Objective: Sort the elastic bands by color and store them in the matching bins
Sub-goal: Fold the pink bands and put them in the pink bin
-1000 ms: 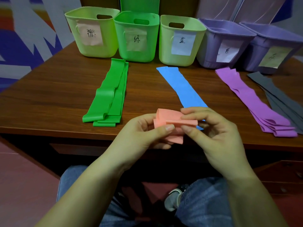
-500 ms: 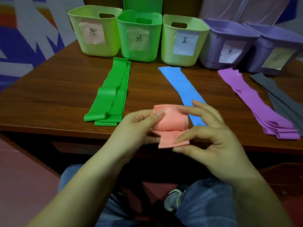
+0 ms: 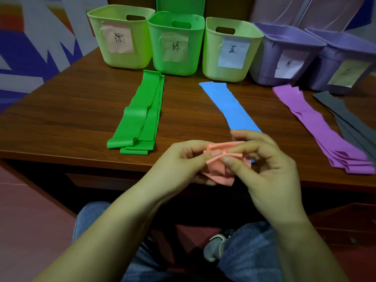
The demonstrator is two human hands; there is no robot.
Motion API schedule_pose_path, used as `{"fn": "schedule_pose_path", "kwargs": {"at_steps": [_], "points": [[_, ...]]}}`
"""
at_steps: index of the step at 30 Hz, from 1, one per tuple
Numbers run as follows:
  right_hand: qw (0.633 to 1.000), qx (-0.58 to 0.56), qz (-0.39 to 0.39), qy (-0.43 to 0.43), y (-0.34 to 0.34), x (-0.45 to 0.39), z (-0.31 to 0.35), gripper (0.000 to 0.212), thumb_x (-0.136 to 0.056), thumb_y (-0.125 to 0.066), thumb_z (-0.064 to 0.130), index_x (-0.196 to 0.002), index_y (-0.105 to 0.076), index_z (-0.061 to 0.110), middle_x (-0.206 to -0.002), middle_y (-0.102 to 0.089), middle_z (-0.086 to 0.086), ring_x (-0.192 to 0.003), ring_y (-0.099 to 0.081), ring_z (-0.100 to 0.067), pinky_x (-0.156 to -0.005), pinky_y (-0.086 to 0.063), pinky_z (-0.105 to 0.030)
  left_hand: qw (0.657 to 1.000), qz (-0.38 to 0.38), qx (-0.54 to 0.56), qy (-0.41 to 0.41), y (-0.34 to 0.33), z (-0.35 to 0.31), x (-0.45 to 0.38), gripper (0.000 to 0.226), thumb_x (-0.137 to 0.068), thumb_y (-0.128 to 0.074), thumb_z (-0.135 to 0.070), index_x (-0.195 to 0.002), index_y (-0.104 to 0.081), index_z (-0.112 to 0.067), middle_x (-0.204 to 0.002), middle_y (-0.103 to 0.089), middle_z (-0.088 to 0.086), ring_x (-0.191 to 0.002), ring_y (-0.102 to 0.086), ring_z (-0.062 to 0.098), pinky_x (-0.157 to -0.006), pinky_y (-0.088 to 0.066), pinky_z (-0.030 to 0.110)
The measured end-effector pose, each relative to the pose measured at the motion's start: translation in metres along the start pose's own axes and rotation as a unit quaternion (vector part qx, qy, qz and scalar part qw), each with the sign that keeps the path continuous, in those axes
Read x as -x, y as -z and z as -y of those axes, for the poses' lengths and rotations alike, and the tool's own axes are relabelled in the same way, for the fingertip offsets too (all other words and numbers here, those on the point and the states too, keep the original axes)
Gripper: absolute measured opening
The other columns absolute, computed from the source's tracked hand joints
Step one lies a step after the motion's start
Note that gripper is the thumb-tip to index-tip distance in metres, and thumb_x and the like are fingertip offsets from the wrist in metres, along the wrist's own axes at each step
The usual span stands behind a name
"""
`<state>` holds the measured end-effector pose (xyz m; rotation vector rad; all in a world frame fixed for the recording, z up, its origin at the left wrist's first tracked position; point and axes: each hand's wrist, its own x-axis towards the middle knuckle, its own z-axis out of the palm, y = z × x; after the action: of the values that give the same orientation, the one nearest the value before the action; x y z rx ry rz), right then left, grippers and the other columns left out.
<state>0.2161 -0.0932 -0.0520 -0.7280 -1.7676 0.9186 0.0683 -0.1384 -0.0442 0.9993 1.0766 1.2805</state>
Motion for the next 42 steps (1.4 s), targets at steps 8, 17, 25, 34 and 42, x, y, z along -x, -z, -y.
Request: {"fn": "schedule_pose_path", "kwargs": {"at_steps": [8,17,25,34,42], "points": [[0.987,-0.115,-0.059,-0.096,-0.012,0.004,0.001,0.028,-0.073,-0.076,0.009,-0.088,-0.06,0.027,-0.098,-0.07,0.01,-0.081,-0.069,-0.012,-0.074,-0.056,-0.028,0.999,-0.019,0.043,0.018,0.005,0.006,0.001,0.026,-0.085,-0.061,-0.026,-0.086,-0.067,-0.001,-0.07,-0.065,0.013,-0.064,-0.067,0.015,-0.057,-0.056,0.025],[0.999,-0.01,-0.036,0.006,-0.008,0.004,-0.002,0.036,-0.072,-0.072,0.05,-0.102,-0.057,0.04,-0.12,-0.058,0.016,-0.118,-0.054,-0.007,-0.099,-0.041,-0.023,0.995,-0.067,0.047,0.049,0.003,0.0,-0.001,0.017,-0.083,-0.059,-0.021,-0.082,-0.069,-0.008,-0.067,-0.068,0.006,-0.055,-0.064,0.009,-0.047,-0.053,0.018],[0.958,0.236,0.012,0.165,-0.007,0.004,-0.003,0.017,-0.08,-0.066,0.037,-0.079,-0.075,0.023,-0.128,-0.054,0.0,-0.134,-0.03,-0.023,-0.111,-0.022,-0.026,0.981,-0.105,0.104,0.122,0.0,-0.01,-0.005,0.027,-0.092,-0.053,-0.031,-0.088,-0.067,-0.008,-0.061,-0.066,0.004,-0.044,-0.06,0.008,-0.041,-0.051,0.018],[0.965,0.205,0.066,0.148,0.009,0.002,0.006,0.011,-0.078,-0.065,0.04,-0.076,-0.071,0.031,-0.126,-0.052,0.014,-0.14,-0.024,-0.017,-0.112,-0.017,-0.021,0.985,-0.119,0.062,0.105,0.012,-0.018,-0.009,0.031,-0.093,-0.052,-0.029,-0.076,-0.062,-0.005,-0.051,-0.063,0.003,-0.042,-0.059,0.006,-0.042,-0.051,0.017],[0.957,0.245,0.035,0.155,0.018,-0.007,0.012,0.003,-0.078,-0.064,0.039,-0.079,-0.066,0.037,-0.125,-0.051,0.01,-0.136,-0.025,-0.018,-0.11,-0.014,-0.014,0.994,-0.039,-0.015,0.101,0.008,-0.008,-0.006,0.024,-0.089,-0.055,-0.022,-0.08,-0.067,-0.005,-0.066,-0.069,0.009,-0.051,-0.066,0.012,-0.048,-0.053,0.017]]}}
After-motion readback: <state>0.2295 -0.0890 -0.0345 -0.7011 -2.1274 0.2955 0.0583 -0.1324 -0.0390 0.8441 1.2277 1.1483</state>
